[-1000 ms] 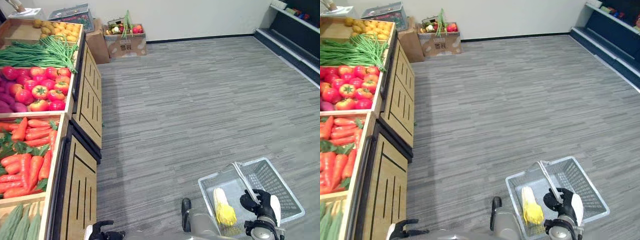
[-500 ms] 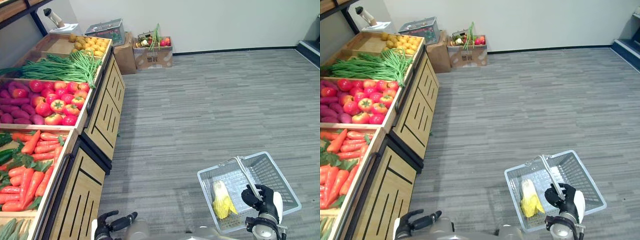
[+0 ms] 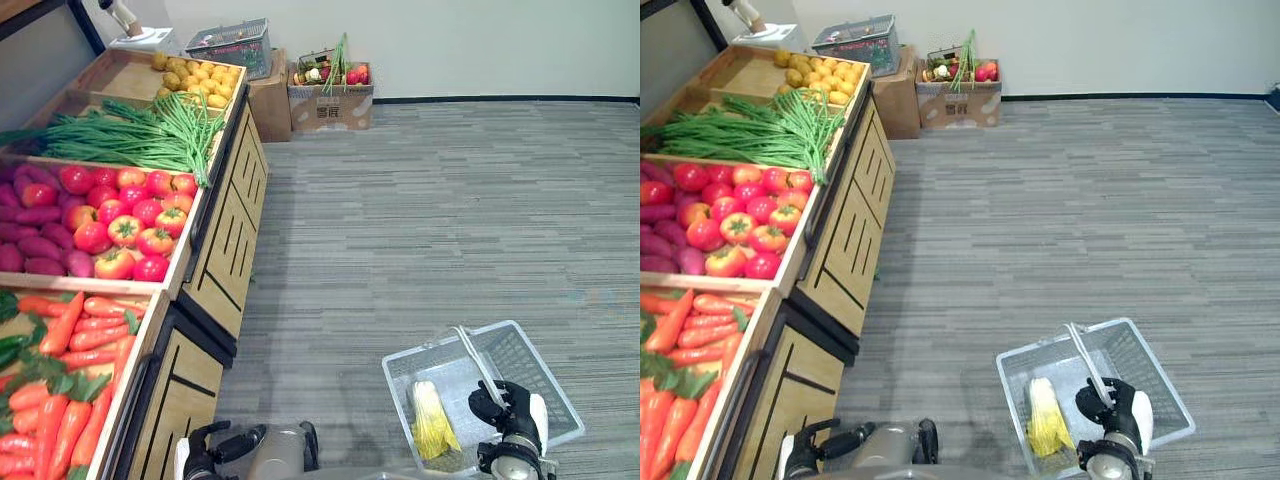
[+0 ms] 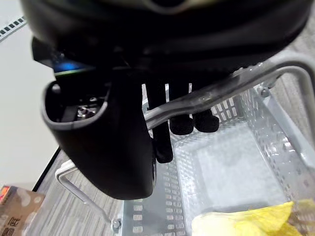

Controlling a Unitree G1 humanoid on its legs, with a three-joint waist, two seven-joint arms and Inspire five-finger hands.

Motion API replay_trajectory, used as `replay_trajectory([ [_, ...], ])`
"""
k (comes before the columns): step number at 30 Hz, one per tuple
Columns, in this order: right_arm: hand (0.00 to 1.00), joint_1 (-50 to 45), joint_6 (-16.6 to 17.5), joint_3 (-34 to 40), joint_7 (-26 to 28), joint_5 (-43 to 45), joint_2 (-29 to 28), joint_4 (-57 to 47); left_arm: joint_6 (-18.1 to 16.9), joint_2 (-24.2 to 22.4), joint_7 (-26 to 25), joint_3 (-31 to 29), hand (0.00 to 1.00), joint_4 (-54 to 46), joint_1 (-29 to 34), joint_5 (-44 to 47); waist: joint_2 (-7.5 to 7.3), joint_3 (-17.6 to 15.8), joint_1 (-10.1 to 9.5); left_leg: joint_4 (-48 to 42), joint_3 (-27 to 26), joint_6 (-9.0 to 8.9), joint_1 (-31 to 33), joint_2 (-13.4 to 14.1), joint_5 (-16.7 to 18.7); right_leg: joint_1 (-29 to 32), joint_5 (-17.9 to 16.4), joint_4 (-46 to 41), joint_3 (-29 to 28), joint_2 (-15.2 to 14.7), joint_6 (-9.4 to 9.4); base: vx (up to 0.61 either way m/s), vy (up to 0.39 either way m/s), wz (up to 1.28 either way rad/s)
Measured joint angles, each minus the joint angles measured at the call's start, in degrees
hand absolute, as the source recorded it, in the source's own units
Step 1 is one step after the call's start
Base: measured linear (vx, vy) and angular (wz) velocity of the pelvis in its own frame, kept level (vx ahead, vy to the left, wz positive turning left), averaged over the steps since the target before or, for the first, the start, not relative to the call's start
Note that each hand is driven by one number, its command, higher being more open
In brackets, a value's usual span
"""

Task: Pick vegetable in the basket

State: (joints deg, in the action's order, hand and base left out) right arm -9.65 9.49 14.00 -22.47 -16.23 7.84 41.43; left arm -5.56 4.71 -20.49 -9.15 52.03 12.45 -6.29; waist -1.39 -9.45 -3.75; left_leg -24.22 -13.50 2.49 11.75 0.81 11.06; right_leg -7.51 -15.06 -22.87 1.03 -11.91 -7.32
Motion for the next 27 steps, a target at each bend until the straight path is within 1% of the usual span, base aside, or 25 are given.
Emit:
replay_trajectory([
  [1, 0.00, 0.2, 0.5, -0.1, 0.0, -0.9, 0.0, 0.7, 0.5, 0.6, 0.1, 1.2, 1.00, 1.2, 0.0, 0.0, -0.61, 0.2, 0.48, 2.4, -0.2, 0.38, -1.9, -1.1, 0.2, 4.4, 1.9, -9.6, -0.3, -1.1, -2.44, 0.24, 0.159, -0.01],
  [2, 0.00, 0.5, 0.5, -0.1, 0.0, -1.2, 0.1, 1.1, 0.9, 0.9, 0.4, 1.8, 1.00, 1.5, 0.1, 0.0, -0.62, 0.2, 0.70, 3.7, -0.2, 0.58, -3.2, -1.6, 0.2, 6.6, 4.1, -14.6, -0.5, -1.7, -4.21, 0.33, 0.167, 0.10],
  [3, 0.00, 1.0, 0.6, -0.2, -0.3, -1.2, 0.0, 1.8, 1.8, 1.6, 1.1, 3.3, 1.00, 2.0, 0.7, 0.1, -0.73, 0.1, 1.33, 7.3, 0.5, 1.51, -7.4, -3.1, 0.6, 11.9, 12.5, -26.8, -1.2, -3.4, -6.02, 0.30, 0.121, 0.12],
  [4, 0.00, 1.1, 0.6, -0.2, -0.4, -1.2, 0.1, 1.9, 2.1, 1.7, 1.2, 4.1, 1.00, 2.0, 0.8, 0.1, -0.50, 0.1, 1.57, 8.4, 0.7, 2.01, -9.1, -3.5, 0.7, 13.8, 12.7, -31.4, -1.1, -3.8, -5.58, 0.32, 0.108, 0.15],
  [6, 0.00, 1.2, 0.8, -0.2, -1.0, -1.2, 0.2, 2.0, 2.6, 2.4, 1.1, 5.8, 1.00, 2.0, 1.3, 0.2, -0.18, -0.1, 2.03, 9.4, 2.3, 2.20, -13.1, -3.3, 1.6, 19.7, 7.4, -39.3, 1.9, -3.8, -1.43, 0.36, 0.050, 0.36],
  [7, 0.00, 2.1, 0.9, -0.1, -1.6, -0.9, 0.4, 2.1, 2.6, 2.5, 1.1, 5.8, 1.00, 2.0, 1.2, 0.4, 0.30, -0.4, 2.50, 9.6, 3.2, 2.20, -14.9, -2.7, 1.9, 22.1, 4.5, -37.3, 4.7, -3.7, 0.07, 0.39, 0.009, 0.49],
  [8, 0.00, 2.6, 0.9, -0.1, -1.9, -0.7, 0.4, 2.2, 2.6, 2.4, 1.1, 5.7, 1.00, 2.0, 1.2, 0.8, 0.37, -0.5, 2.68, 9.7, 3.7, 2.18, -15.6, -2.3, 1.9, 22.9, 3.7, -34.6, 5.9, -3.4, 0.35, 0.33, -0.065, 0.54],
  [9, 0.00, 3.4, 1.1, -0.1, -2.6, -0.5, 0.6, 2.2, 2.6, 2.2, 1.0, 5.4, 1.00, 2.0, 0.8, 1.3, 1.16, -1.1, 2.71, 9.5, 5.0, 2.07, -17.2, -0.1, 2.0, 23.7, 2.7, -25.3, 8.5, -1.5, 1.16, 0.27, -0.083, 0.48],
  [10, 0.00, 3.5, 1.2, 0.0, -2.8, -0.5, 0.6, 2.2, 2.6, 1.8, 1.0, 5.4, 1.00, 1.9, 0.6, 1.3, 1.55, -1.3, 2.66, 9.4, 5.4, 1.70, -17.8, 1.0, 2.2, 23.7, 2.7, -21.0, 9.2, -0.7, 1.21, 0.34, -0.135, 0.60],
  [11, 0.00, 3.7, 1.7, 0.0, -2.9, -0.4, 0.6, 2.2, 2.4, 1.7, 1.0, 4.7, 1.00, 1.7, 0.7, 1.3, 2.45, -1.7, 2.27, 8.8, 6.6, -0.05, -18.9, 3.5, 3.2, 23.3, 3.4, -11.8, 9.7, 0.9, 1.09, 0.34, -0.165, 0.43],
  [12, 0.00, 3.8, 2.0, 0.0, -2.9, -0.5, 0.4, 2.1, 2.3, 1.6, 0.9, 3.4, 1.00, 1.7, 0.7, 1.3, 2.55, -1.7, 1.80, 8.6, 7.2, -1.50, -19.7, 5.1, 4.1, 23.3, 5.1, -4.7, 9.1, 1.8, 1.17, 0.41, -0.242, 0.47],
  [13, 0.00, 3.7, 2.2, 0.0, -2.8, -0.6, -0.2, 1.8, 2.3, 1.5, 0.9, 2.2, 1.00, 1.6, 0.8, 1.3, 2.03, -1.5, 1.18, 7.8, 8.2, -3.15, -19.9, 6.1, 5.5, 23.3, 8.3, 3.7, 7.1, 2.5, 0.89, 0.34, -0.247, 0.36],
  [14, 0.00, 3.7, 2.3, 0.0, -2.7, -0.6, -0.6, 1.6, 2.3, 1.6, 0.9, 1.1, 1.00, 1.6, 0.9, 1.3, 0.81, -1.1, 1.03, 7.2, 8.9, -4.56, -20.2, 6.3, 6.6, 23.3, 10.6, 7.7, 5.5, 2.4, 0.74, 0.36, -0.349, 0.55],
  [15, 0.00, 3.1, 2.3, 0.0, -2.3, -0.7, -1.1, 0.6, 2.3, 1.7, 0.9, -0.7, 1.00, 1.6, 1.2, 1.3, -0.79, -0.7, 1.03, 6.0, 11.2, -7.04, -20.7, 6.6, 9.8, 22.7, 15.0, 10.6, 2.8, 2.2, 0.06, 0.30, -0.343, 0.61],
  [16, 0.00, 2.8, 2.2, 0.2, -2.1, -0.7, -0.9, 0.3, 2.5, 1.6, 1.0, -1.4, 1.00, 1.8, 1.1, 1.4, -0.42, -0.8, 1.14, 5.3, 12.7, -8.08, -21.1, 7.3, 11.5, 22.3, 19.7, 9.0, 2.6, 2.6, -0.62, 0.39, -0.435, 0.86],
  [17, 0.00, 2.1, 1.6, 1.0, -1.7, -0.5, -0.2, -0.1, 2.4, -0.3, 1.1, -1.5, 1.00, 2.2, 0.6, 1.4, 1.82, -0.3, 1.13, 4.8, 15.1, -8.87, -21.4, 10.0, 12.3, 22.9, 16.9, 4.0, 4.0, 4.4, 0.23, 0.41, -0.409, 0.82],
  [18, 0.00, 1.4, 1.2, 2.1, -1.6, -0.3, -0.2, -1.6, 2.0, -1.9, 1.0, -2.0, 1.00, 1.9, 0.5, 0.9, 2.77, 0.2, 0.56, 4.9, 17.0, -9.30, -21.1, 11.1, 11.3, 24.4, 12.9, -0.9, 5.7, 4.5, 1.51, 0.40, -0.402, 0.75],
  [19, 0.00, 1.4, 1.1, 2.3, -1.6, -0.2, -0.3, -2.1, 1.9, -2.1, 1.0, -2.2, 1.00, 1.9, 0.5, 0.9, 3.30, 0.4, 0.59, 4.9, 17.8, -9.93, -21.1, 11.4, 10.6, 25.0, 11.4, -3.5, 6.6, 4.1, 2.06, 0.54, -0.576, 0.85],
  [20, 0.00, 1.0, 1.1, 2.3, -1.5, 0.1, -0.4, -2.8, 1.9, -2.7, 0.9, -3.4, 1.00, 1.8, 0.5, 0.8, 3.08, 0.3, 0.79, 4.5, 19.4, -11.10, -21.1, 11.7, 8.1, 25.5, 6.9, -9.1, 8.7, 2.6, 3.20, 0.38, -0.426, 0.72],
  [22, 0.00, 1.2, 0.7, 2.2, -1.5, 0.4, -0.5, -2.9, 1.9, -2.8, 0.6, -3.5, 1.00, 1.7, 0.5, 0.8, 3.00, 0.3, 0.62, 3.5, 20.2, -11.41, -20.6, 11.9, 5.9, 24.7, 5.0, -10.4, 10.0, 2.2, 3.81, 0.27, -0.327, 0.54],
  [23, 0.00, 1.4, 0.5, 2.1, -1.3, 0.6, -0.6, -2.9, 1.8, -2.9, 0.4, -3.6, 1.00, 1.6, 0.5, 0.8, 3.03, 0.3, 0.45, 2.0, 20.7, -11.09, -19.7, 12.0, 3.9, 23.6, 4.4, -10.0, 11.0, 2.2, 4.25, 0.27, -0.367, 0.45],
  [24, 0.00, 1.6, 0.4, 2.1, -0.8, 0.6, -0.6, -2.9, 1.4, -2.9, 0.1, -3.6, 1.00, 1.7, 0.5, 0.8, 3.05, 0.3, 0.29, -0.6, 20.6, -10.07, -17.9, 12.3, 1.0, 21.8, 4.1, -8.3, 12.3, 2.1, 4.68, 0.31, -0.391, 0.57],
  [25, 0.00, 1.5, 0.4, 2.1, -0.4, 0.7, -0.5, -2.9, 0.8, -2.9, -0.5, -3.4, 1.00, 1.7, 0.7, 0.8, 3.02, 0.3, 0.28, -2.5, 19.9, -9.93, -16.7, 13.1, -2.2, 19.4, 4.2, -6.2, 14.1, 2.3, 5.08, 0.24, -0.281, 0.54],
  [26, 0.00, 1.5, 0.4, 2.2, -0.2, 0.7, -0.5, -2.8, 0.5, -2.9, -0.7, -3.3, 1.00, 1.7, 0.8, 0.8, 2.96, 0.3, 0.34, -2.6, 19.0, -10.15, -16.6, 13.5, -3.8, 18.1, 4.3, -5.0, 15.0, 2.4, 5.31, 0.22, -0.251, 0.64],
  [27, 0.00, 1.5, 0.3, 2.5, -0.1, 0.7, -0.3, -2.2, 0.1, -2.7, -1.1, -3.1, 1.00, 1.7, 0.9, 0.8, 2.77, 0.3, 0.53, -1.8, 16.0, -9.96, -16.5, 14.6, -6.7, 15.5, 4.7, -2.5, 17.1, 2.4, 5.86, 0.24, -0.276, 0.86],
])
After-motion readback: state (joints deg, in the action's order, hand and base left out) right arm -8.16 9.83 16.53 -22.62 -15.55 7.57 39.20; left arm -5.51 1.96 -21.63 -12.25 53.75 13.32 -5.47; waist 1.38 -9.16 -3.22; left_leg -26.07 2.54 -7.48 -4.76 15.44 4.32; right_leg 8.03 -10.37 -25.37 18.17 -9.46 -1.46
